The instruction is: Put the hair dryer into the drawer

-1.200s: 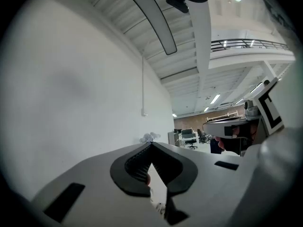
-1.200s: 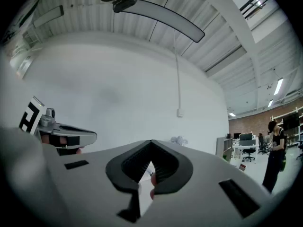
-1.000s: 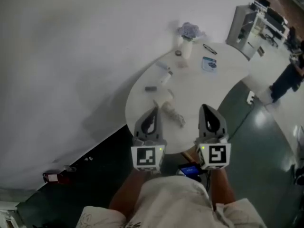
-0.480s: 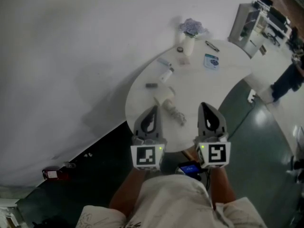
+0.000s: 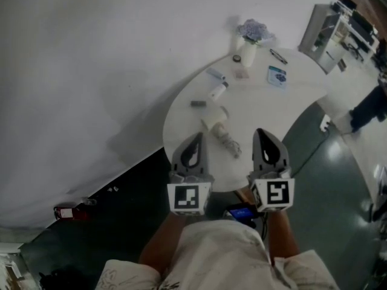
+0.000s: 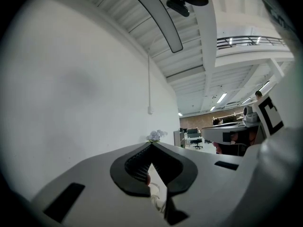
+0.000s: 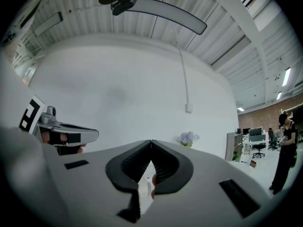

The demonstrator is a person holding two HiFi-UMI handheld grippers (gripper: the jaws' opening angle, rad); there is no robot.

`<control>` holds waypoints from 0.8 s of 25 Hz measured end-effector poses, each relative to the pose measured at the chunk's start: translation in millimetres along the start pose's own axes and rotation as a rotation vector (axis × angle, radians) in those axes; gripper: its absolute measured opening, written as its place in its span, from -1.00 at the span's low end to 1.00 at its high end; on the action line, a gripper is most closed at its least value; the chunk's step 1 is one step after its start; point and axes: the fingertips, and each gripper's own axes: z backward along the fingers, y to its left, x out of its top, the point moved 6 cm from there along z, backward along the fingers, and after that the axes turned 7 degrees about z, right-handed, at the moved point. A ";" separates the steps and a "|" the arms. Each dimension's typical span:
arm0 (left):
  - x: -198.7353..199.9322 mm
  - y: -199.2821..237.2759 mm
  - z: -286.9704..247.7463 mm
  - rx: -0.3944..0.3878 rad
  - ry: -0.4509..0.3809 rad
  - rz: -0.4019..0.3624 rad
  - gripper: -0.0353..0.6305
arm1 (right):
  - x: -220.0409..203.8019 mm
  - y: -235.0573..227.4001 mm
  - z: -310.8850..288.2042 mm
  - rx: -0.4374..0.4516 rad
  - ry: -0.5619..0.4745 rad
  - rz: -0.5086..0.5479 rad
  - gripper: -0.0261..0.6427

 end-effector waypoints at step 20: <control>-9.6 30.3 13.9 0.104 0.018 0.011 -0.89 | -51.6 34.5 -51.5 0.147 0.148 0.012 -0.90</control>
